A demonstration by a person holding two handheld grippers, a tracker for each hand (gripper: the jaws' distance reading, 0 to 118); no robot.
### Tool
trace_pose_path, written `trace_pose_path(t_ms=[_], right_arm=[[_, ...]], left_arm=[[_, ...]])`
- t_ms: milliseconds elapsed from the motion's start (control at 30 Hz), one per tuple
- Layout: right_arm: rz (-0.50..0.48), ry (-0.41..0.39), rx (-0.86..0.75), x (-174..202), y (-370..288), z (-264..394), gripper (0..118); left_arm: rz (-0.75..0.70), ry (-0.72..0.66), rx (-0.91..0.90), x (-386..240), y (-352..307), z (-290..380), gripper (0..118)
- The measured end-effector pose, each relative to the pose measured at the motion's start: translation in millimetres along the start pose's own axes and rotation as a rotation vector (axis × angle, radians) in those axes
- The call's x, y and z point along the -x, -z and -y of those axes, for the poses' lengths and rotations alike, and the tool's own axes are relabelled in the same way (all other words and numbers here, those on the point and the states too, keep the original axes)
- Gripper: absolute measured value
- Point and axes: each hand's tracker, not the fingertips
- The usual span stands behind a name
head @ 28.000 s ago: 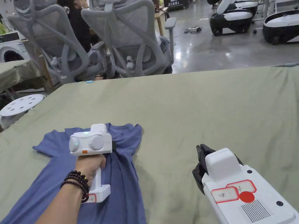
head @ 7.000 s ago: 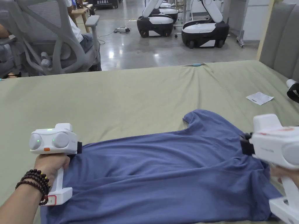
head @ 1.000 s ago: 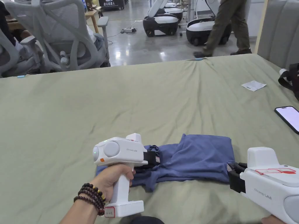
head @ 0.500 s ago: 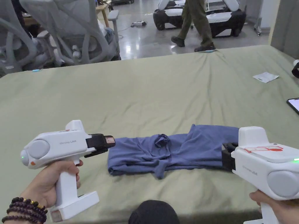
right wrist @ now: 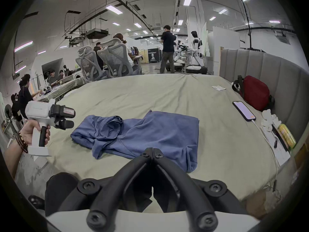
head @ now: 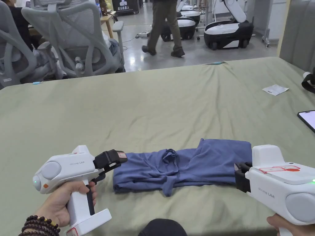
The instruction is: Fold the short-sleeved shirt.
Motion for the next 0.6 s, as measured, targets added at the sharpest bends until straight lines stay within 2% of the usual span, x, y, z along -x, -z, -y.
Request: trace_pose_path(t_ms=[67,167,233,267,300,333,400,600], right_arm=[[0.008,0.001,0.003,-2.6,0.3,-0.6,0],[0.005,0.011,0.000,-5.4,-2.4,-2.2,0],[0.009,0.006,-0.004,-5.6,-4.1,-2.9,0],[0.012,0.003,-0.005,-5.7,-4.7,-3.4,0],[0.014,0.001,-0.006,-6.0,-5.4,-3.7,0],[0.014,0.001,-0.007,-6.4,-6.3,-3.7,0],[0.014,0.001,-0.005,-7.3,-6.7,-4.0,0],[0.011,-0.022,-0.007,-7.0,-7.5,-5.8,0]], left_arm=[[0.051,-0.057,0.047,5.1,16.1,0.3,106],[0.149,-0.080,0.054,4.4,35.5,4.8,84],[0.134,-0.094,0.052,5.0,46.2,6.7,83],[0.128,-0.096,0.043,3.8,47.3,6.4,66],[0.077,-0.091,0.030,12.9,54.1,-3.1,29],[0.036,-0.083,0.039,13.4,56.3,-3.2,14],[0.076,-0.051,0.030,13.3,49.7,-1.7,14],[0.031,0.020,-0.018,22.0,0.1,-18.3,14]])
